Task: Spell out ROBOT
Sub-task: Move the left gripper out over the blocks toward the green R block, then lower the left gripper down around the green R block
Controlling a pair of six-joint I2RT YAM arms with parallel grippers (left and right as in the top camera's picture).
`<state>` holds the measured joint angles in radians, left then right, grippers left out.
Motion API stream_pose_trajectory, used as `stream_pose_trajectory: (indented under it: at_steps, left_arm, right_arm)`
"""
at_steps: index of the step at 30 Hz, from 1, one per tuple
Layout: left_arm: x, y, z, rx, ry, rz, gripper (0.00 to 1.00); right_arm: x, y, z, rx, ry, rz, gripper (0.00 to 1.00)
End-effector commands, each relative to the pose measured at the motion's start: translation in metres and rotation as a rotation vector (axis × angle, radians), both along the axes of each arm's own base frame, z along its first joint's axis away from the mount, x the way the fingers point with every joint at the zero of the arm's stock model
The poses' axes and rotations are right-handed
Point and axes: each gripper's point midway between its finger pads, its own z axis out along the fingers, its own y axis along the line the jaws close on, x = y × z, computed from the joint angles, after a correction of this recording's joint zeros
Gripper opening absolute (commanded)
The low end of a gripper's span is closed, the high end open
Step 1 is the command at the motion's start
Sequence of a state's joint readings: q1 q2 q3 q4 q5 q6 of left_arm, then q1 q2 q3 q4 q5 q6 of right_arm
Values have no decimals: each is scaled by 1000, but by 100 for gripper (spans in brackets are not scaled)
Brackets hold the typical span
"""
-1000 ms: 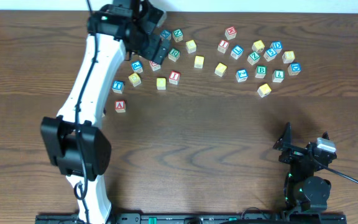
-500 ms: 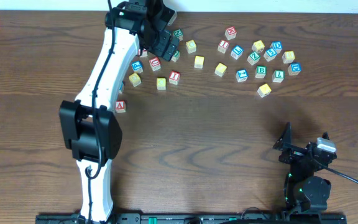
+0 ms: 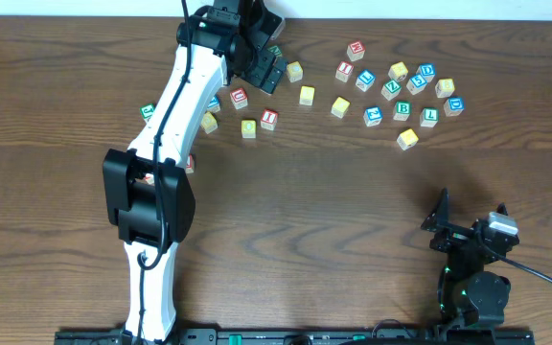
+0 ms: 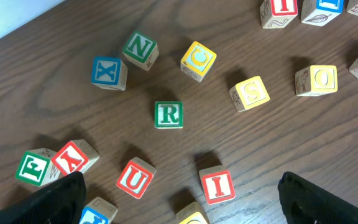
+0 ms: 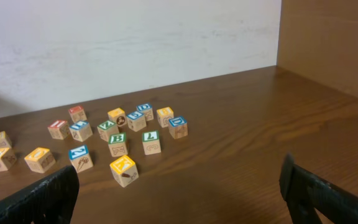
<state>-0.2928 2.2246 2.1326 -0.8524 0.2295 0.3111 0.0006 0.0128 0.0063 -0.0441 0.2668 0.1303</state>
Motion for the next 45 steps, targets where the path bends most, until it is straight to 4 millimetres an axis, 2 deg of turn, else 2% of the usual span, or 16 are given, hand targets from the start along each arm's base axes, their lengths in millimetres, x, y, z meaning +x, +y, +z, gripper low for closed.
stream_pose_trajectory:
  at_steps: [1, 3, 11, 13, 26, 39, 45]
  left_arm:
    - [8, -2, 2, -4, -18, 14, 97]
    - [10, -3, -1, -8, -18, 20, 97]
    - [15, -13, -57, -22, 73, 19, 98]
    - [17, -14, -63, -23, 76, 21, 97]
    - [31, -22, -59, -61, 18, 8, 97]
    - [32, -21, -93, -49, 65, 16, 98]
    - [33, -18, -102, -28, 73, 26, 98]
  right_arm:
    - [0, 1, -1, 13, -2, 2, 99]
    - [0, 1, -1, 13, -2, 2, 99]
    - [0, 1, -1, 13, -2, 2, 99]
    - [0, 1, -1, 13, -1, 2, 99]
    - [0, 1, -1, 13, -2, 2, 99]
    - [0, 1, -1, 13, -1, 2, 99]
    - [0, 1, -1, 13, -1, 2, 99]
